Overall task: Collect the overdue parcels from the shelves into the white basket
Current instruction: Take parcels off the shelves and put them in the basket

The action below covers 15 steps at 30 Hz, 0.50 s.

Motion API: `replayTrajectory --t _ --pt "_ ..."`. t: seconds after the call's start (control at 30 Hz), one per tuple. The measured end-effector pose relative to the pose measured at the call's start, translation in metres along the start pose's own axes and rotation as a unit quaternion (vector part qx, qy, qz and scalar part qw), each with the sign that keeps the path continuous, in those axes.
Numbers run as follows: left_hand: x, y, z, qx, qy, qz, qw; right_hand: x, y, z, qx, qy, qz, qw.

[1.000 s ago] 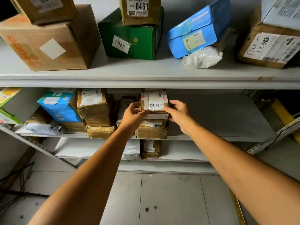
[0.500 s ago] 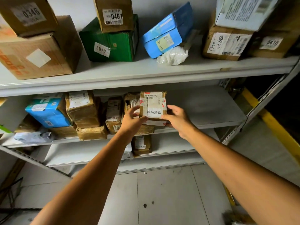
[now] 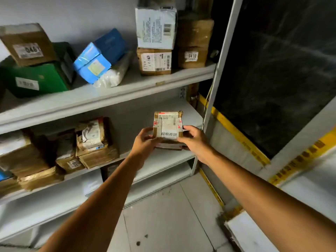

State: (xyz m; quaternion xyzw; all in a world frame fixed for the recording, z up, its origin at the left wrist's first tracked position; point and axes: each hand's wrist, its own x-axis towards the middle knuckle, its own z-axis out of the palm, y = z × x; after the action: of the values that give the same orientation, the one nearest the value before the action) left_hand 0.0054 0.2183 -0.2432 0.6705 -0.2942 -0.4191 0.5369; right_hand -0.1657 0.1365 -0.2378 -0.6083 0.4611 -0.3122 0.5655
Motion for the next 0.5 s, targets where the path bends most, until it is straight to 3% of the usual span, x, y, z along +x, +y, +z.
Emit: replayTrajectory --t 0.23,0.5 --pt "0.011 0.023 0.115 -0.016 -0.124 0.003 0.992 -0.018 0.004 -0.113 -0.007 0.124 0.003 0.992" --pt "0.038 0.018 0.182 0.02 -0.273 0.01 0.962 -0.039 0.033 -0.154 -0.021 0.246 0.025 0.969"
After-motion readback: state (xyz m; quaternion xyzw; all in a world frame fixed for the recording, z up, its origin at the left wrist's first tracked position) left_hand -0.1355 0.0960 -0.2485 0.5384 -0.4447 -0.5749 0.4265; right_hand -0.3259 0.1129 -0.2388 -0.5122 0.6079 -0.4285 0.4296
